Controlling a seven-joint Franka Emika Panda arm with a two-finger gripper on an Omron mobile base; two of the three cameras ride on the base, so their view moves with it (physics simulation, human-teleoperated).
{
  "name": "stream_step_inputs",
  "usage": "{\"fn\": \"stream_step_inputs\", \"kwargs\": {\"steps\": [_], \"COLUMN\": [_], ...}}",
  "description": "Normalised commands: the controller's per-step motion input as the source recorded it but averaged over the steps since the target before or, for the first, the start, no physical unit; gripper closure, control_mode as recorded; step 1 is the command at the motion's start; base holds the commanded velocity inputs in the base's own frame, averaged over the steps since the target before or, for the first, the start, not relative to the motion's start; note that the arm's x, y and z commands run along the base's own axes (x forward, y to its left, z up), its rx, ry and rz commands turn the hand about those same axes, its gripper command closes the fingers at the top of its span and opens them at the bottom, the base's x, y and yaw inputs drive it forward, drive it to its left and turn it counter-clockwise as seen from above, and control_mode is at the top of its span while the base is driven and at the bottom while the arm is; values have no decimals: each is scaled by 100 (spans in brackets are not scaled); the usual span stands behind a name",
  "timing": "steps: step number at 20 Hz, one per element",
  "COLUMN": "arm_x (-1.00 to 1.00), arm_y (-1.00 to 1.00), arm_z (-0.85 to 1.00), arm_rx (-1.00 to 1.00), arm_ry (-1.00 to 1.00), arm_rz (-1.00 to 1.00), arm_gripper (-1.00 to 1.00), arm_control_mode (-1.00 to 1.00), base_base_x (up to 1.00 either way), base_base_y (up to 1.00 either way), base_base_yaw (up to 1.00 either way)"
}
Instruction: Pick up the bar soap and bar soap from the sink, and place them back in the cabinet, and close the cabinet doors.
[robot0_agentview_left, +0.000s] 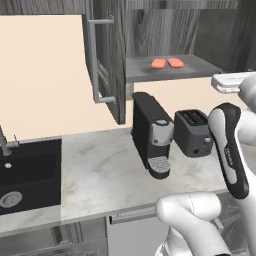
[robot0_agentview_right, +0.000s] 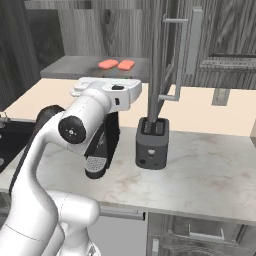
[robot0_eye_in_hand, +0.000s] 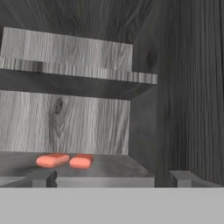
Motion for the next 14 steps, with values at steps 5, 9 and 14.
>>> {"fn": "stream_step_inputs", "kwargs": {"steps": [5,9,14], "arm_x": [-39,-34,-35], "arm_y": [-1,-8,-16], "arm_z": [6,3,0], "arm_rx": [0,0,0], "arm_ry": [0,0,0], "arm_rz": [0,0,0], "arm_gripper": [-100,-100,-100], "arm_control_mode": [-100,-100,-100], "base_base_x": [0,0,0], "base_base_y": [0,0,0], "base_base_yaw": [0,0,0]}}
